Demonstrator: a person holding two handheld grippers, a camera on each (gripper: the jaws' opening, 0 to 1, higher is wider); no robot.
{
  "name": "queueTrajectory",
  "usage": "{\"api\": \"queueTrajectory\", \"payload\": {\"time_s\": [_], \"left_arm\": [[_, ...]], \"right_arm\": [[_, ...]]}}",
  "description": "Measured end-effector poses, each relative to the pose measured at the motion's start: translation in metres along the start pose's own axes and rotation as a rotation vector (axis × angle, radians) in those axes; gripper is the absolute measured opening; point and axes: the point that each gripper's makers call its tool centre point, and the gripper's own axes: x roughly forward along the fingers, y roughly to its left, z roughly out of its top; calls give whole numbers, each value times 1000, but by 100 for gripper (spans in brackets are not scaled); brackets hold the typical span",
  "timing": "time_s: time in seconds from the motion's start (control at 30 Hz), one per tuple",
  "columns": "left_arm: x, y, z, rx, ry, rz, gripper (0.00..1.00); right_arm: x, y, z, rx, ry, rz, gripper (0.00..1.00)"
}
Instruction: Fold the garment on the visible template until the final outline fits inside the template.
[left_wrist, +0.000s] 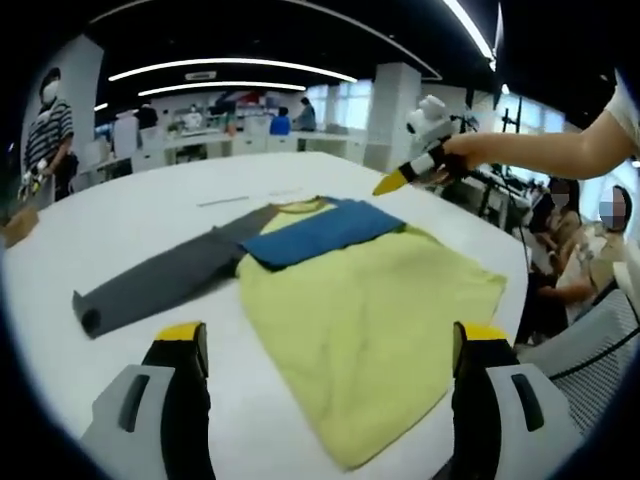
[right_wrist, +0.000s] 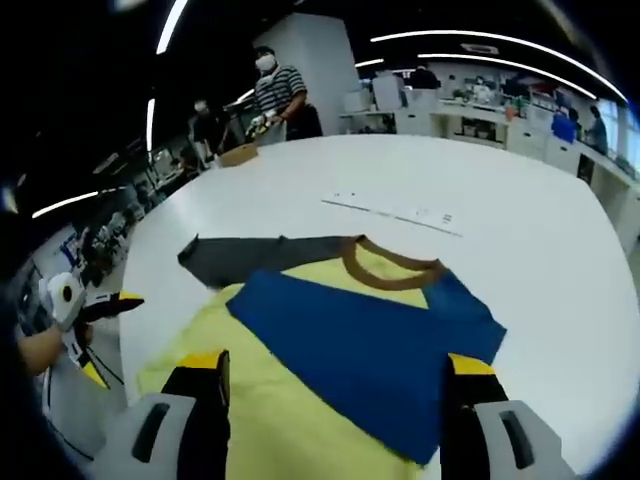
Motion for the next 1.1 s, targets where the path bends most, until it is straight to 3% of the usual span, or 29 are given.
{"api": "queueTrajectory", "payload": {"time_s": [0.27,0.43,0.8,0.97,1.1], "left_arm": [[7,10,3,-2,5,12,96],[14,14,7,10,5,26,91],[32,34,1,19,44,83,66],[43,39,-2,21,60,94,57],[53,44,-6,34,87,109,48]], "right_arm": [[-28,-27,-21,9,5,-39,72],[-37,-39,-38,-41,28,-67,56],[-45,-59,-56,-90,43,-105,25],[-43,-66,-65,-99,61,-110,17],[-36,-69,-76,-91,90,-98,16]]}}
